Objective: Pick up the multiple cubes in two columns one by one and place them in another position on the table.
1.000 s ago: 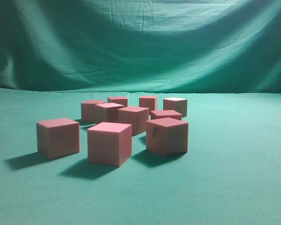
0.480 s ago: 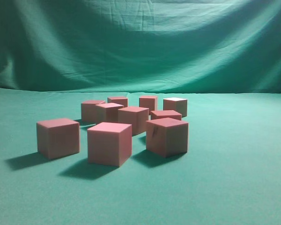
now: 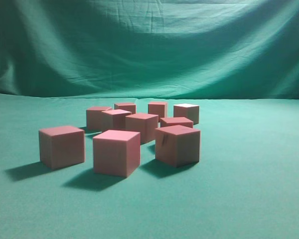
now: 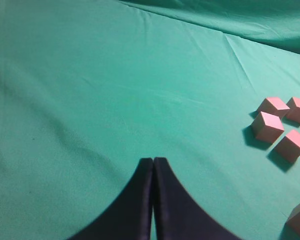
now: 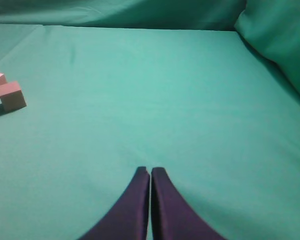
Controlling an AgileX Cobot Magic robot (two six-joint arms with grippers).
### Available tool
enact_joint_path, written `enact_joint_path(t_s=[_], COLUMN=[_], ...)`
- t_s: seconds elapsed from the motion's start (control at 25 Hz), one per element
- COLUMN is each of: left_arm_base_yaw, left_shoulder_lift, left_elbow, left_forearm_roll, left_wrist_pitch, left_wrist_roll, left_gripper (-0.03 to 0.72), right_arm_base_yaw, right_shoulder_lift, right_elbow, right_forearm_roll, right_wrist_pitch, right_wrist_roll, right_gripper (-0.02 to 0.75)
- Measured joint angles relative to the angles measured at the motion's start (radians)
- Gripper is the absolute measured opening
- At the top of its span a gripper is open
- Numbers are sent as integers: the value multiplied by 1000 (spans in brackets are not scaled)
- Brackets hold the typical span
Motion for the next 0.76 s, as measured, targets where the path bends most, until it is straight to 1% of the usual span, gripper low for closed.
enact_joint_path(t_s=[0.76], left_arm_base_yaw=[0], left_shoulder_lift=[0], left_elbow=[0], left_forearm_roll=[0], left_wrist_pitch=[0], left_wrist_roll=[0], left_gripper=[0], right_arm_base_yaw=[-2], right_shoulder_lift=[0], right_elbow=[0], right_forearm_roll=[-1], right_wrist_pitch=[1], right_wrist_roll=[2], right_gripper=[0])
